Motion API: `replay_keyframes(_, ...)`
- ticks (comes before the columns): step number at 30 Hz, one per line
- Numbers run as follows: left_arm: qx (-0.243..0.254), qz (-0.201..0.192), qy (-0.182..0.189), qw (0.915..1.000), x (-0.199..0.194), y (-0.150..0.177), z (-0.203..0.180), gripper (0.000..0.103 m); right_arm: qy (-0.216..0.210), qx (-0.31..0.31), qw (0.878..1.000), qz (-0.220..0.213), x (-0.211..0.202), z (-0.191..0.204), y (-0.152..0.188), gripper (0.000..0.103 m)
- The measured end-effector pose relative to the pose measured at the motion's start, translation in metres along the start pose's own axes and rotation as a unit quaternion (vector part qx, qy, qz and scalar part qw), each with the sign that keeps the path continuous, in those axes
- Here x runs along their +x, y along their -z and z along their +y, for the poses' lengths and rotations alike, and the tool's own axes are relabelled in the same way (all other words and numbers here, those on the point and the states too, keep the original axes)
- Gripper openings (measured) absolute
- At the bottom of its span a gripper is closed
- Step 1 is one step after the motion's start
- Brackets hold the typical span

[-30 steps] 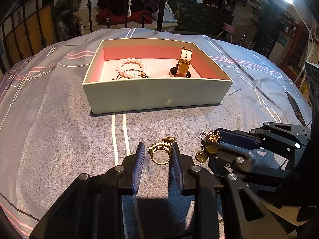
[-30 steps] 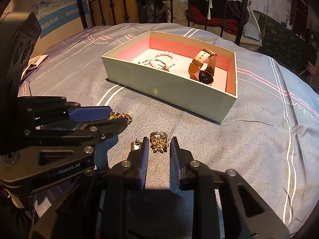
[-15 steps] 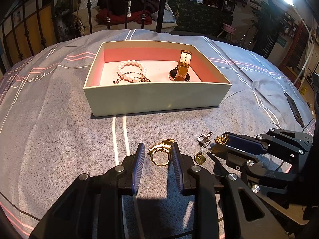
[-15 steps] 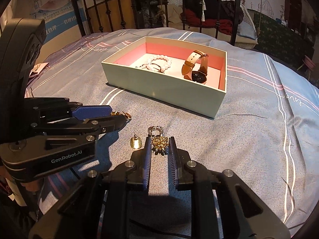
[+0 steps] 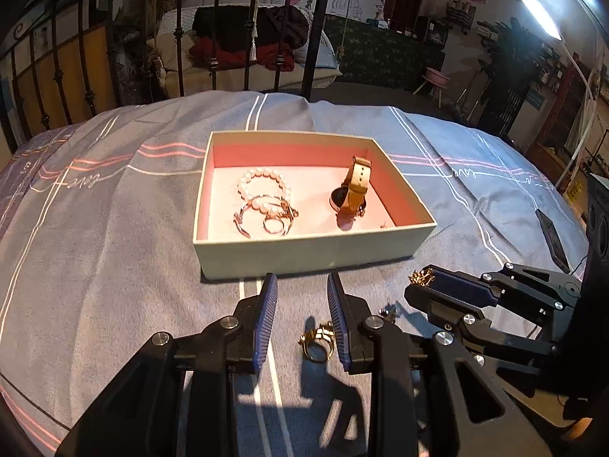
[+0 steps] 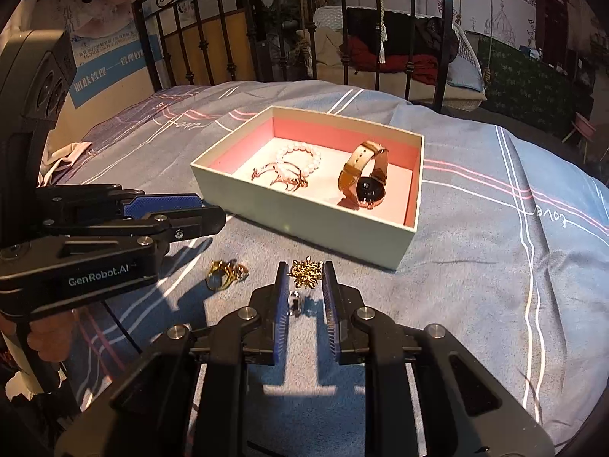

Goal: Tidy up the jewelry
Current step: 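Lower the gold ring and brooch into the box and open both grippers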

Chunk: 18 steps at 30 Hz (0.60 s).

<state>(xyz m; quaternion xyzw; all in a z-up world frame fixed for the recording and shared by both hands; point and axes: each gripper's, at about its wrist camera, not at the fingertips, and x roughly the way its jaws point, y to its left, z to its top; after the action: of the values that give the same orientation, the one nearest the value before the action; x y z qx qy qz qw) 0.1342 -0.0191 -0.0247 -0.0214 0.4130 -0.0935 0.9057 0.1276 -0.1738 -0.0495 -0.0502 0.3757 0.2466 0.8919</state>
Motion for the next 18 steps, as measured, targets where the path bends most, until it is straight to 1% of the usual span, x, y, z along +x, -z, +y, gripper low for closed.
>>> replay_keyframes(3,-0.004,-0.014,-0.008,0.9999,0.003,-0.025,0.002,0.026,0.006,0.001,1.000,-0.018,0.003,-0.004,-0.023,0.019)
replay_keyframes(8,-0.013,-0.019,-0.016,0.9996,0.018,-0.056,0.008,0.026,0.021,0.008,0.999,-0.040,0.016,-0.012,-0.056,0.019)
replay_keyframes(13,-0.016,-0.012,-0.026,0.9995,0.031,-0.064,0.012,0.026,0.032,0.007,0.999,-0.037,0.029,-0.014,-0.068,0.019)
replay_keyframes(18,-0.016,-0.002,-0.029,0.9994,0.040,-0.063,0.015,0.026,0.034,0.012,0.999,-0.025,0.042,-0.017,-0.065,0.019)
